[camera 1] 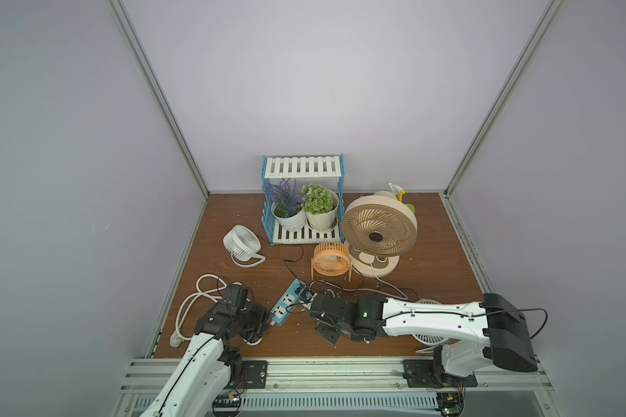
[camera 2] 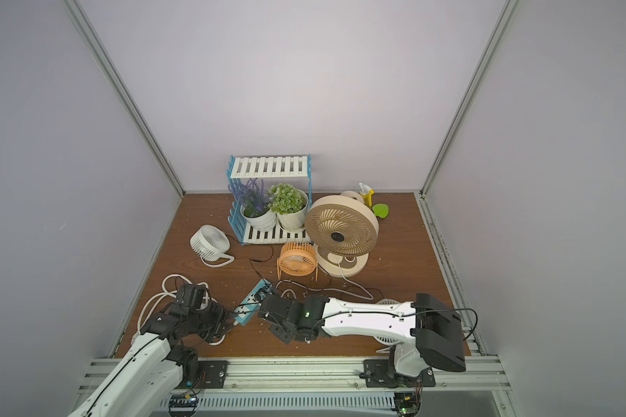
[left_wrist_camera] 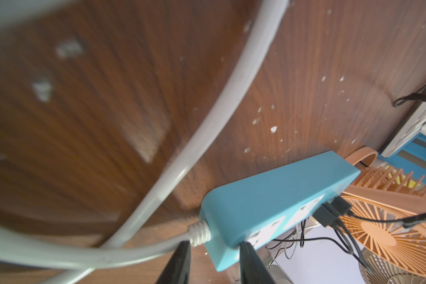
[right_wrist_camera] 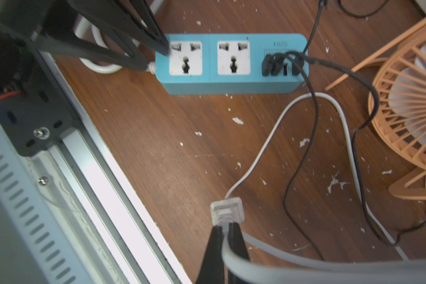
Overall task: Unplug the desk fan from the power strip
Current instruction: Place the plug at the center of the board.
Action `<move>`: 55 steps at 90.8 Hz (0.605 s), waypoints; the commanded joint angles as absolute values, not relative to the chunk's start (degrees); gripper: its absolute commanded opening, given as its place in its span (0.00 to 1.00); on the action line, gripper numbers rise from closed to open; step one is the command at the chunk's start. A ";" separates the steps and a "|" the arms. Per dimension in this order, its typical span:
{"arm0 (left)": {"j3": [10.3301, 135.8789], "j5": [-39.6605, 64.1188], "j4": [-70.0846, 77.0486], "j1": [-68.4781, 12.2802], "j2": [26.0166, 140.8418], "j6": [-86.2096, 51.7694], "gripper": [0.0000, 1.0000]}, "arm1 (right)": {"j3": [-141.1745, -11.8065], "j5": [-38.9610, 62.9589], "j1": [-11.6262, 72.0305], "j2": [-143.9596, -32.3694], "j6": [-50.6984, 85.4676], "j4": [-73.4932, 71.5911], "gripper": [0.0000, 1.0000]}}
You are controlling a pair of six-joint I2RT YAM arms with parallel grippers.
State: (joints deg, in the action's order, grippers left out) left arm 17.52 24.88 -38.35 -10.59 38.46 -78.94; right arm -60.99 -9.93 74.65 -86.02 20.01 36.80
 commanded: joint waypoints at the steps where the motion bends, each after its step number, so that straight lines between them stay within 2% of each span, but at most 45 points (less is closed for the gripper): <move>1: 16.15 21.04 -44.25 -11.16 39.19 -78.22 0.37 | -61.21 -10.77 74.64 -83.85 21.09 43.59 0.00; 36: 16.43 20.92 -44.29 -11.16 40.25 -78.22 0.39 | -67.64 -8.15 73.47 -89.07 17.68 60.13 0.00; 55: 16.47 21.22 -44.36 -11.16 40.10 -78.23 0.43 | -73.37 -8.46 73.41 -95.88 16.46 60.67 0.14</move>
State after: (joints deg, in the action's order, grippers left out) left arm 17.67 24.80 -38.13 -10.59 39.27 -78.94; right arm -70.28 -8.69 73.52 -93.60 17.80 58.70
